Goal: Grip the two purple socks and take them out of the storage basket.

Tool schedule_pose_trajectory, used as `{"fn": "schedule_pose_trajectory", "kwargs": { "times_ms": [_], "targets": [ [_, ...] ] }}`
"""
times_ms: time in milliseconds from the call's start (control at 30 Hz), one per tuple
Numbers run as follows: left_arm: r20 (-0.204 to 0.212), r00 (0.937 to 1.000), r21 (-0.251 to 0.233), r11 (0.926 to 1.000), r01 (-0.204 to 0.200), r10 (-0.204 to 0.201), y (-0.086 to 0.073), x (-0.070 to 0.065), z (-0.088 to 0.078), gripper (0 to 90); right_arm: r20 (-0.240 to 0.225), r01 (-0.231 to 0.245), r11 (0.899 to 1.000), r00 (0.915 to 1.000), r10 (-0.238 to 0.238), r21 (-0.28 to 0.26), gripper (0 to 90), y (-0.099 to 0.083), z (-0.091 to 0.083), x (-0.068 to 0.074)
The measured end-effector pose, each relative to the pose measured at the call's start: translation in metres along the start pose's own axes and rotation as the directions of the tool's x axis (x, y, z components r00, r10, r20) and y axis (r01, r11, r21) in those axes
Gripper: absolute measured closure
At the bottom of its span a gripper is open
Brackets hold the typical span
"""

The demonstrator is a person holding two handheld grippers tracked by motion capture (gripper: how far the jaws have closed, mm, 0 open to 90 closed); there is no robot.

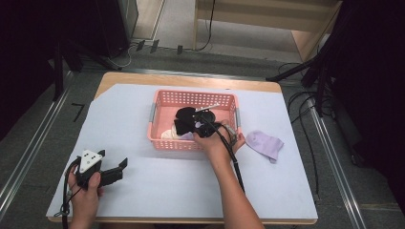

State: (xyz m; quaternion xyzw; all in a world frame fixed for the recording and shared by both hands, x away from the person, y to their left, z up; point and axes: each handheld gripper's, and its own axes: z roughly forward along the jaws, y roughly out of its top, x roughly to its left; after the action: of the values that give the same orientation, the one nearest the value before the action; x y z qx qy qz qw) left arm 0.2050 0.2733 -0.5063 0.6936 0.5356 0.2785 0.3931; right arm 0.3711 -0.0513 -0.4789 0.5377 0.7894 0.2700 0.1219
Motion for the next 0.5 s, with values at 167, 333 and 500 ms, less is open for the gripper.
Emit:
{"fn": "schedule_pose_trajectory", "kwargs": {
  "times_ms": [167, 333, 500],
  "targets": [
    [0.001, 1.0, 0.001, 1.0, -0.001, 0.001, 0.0, 0.0, 0.0, 14.7, -0.027, -0.013, 0.996, 0.9996, 0.011, -0.086, 86.9, -0.006, -0.005, -0.003],
    [-0.004, 1.0, 0.004, 1.0, -0.002, 0.002, 0.0, 0.0, 0.001, 14.7, -0.123, -0.11, 0.969, 0.9888, 0.084, -0.22, 87.6, -0.005, -0.024, -0.014],
    [-0.005, 1.0, 0.001, 1.0, -0.003, 0.003, 0.0, 0.0, 0.001, 14.7, -0.174, -0.145, 0.934, 0.9805, 0.092, -0.328, 88.1, -0.006, -0.039, -0.023]
  ]
}}
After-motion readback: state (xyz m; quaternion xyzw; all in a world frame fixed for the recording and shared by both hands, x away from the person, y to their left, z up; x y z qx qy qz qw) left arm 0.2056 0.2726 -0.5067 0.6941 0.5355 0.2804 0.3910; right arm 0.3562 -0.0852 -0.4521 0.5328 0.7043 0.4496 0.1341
